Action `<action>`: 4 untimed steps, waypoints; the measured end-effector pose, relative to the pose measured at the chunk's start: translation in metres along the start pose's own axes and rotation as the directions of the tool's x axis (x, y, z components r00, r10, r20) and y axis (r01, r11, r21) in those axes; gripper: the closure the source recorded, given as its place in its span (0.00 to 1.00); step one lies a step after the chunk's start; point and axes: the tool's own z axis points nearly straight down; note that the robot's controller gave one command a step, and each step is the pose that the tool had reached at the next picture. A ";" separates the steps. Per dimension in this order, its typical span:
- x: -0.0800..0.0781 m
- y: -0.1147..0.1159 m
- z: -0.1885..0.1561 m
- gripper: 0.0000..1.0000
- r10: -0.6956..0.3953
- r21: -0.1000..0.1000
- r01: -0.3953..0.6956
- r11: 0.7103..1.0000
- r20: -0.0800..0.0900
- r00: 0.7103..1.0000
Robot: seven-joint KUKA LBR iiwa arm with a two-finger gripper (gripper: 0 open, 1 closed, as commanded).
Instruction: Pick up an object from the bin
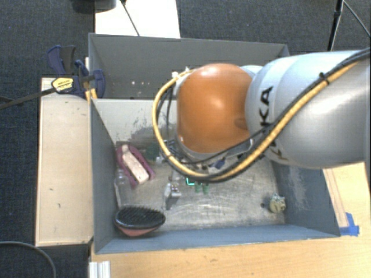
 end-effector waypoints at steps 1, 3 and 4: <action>-0.036 0.042 0.122 0.00 -0.258 0.000 0.258 0.966 0.022 0.966; -0.062 -0.009 0.128 0.00 -0.210 -0.007 0.210 0.978 0.017 0.977; -0.086 -0.052 0.136 0.00 -0.039 -0.011 0.039 0.999 0.012 0.999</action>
Offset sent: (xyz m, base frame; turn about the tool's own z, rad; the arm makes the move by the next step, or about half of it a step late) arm 0.0344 0.0475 -0.1446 -0.2756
